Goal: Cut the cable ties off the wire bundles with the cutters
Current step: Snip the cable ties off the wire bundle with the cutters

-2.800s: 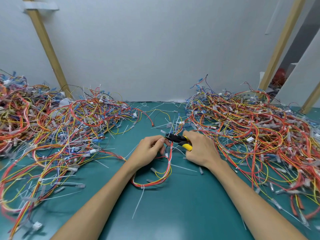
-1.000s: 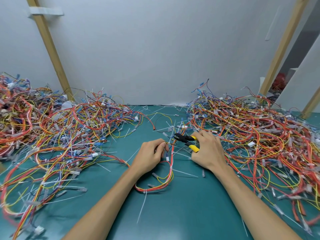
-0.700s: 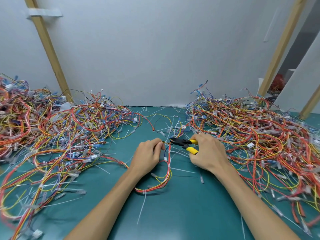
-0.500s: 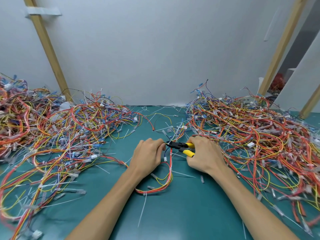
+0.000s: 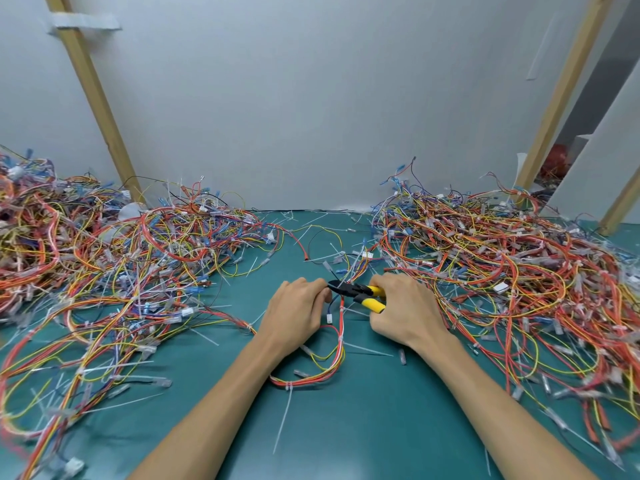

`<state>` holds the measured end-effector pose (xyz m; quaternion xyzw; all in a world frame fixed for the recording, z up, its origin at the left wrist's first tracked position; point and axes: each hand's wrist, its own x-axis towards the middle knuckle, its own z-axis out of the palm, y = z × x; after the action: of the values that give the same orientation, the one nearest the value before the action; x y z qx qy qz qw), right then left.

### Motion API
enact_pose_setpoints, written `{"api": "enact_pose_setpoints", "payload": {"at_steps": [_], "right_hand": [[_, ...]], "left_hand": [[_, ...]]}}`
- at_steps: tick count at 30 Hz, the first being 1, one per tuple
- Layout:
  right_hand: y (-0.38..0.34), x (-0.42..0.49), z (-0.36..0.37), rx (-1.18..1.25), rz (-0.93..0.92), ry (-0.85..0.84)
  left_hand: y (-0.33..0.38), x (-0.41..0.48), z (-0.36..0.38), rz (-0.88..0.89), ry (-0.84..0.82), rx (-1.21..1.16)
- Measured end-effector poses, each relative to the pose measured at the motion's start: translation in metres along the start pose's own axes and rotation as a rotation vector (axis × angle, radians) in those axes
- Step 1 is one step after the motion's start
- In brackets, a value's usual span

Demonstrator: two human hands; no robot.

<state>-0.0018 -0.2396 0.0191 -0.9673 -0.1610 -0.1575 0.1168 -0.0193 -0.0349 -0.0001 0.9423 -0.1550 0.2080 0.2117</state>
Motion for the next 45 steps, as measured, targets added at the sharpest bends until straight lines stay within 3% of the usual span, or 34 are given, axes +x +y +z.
{"api": "enact_pose_setpoints", "payload": {"at_steps": [11,18,33,45], "right_hand": [[-0.001,0.001,0.0,-0.056,0.004,0.03],[-0.001,0.001,0.0,-0.035,0.019,0.049],[0.002,0.002,0.001,-0.037,0.05,0.002],[0.01,0.003,0.005,-0.008,-0.032,0.089]], "left_hand": [[0.003,0.0,-0.001,-0.008,-0.037,-0.191],[0.007,-0.002,-0.003,-0.046,-0.071,-0.448],[0.008,-0.001,-0.003,-0.083,-0.137,-0.481],[0.007,-0.001,-0.001,-0.076,-0.105,-0.476]]}}
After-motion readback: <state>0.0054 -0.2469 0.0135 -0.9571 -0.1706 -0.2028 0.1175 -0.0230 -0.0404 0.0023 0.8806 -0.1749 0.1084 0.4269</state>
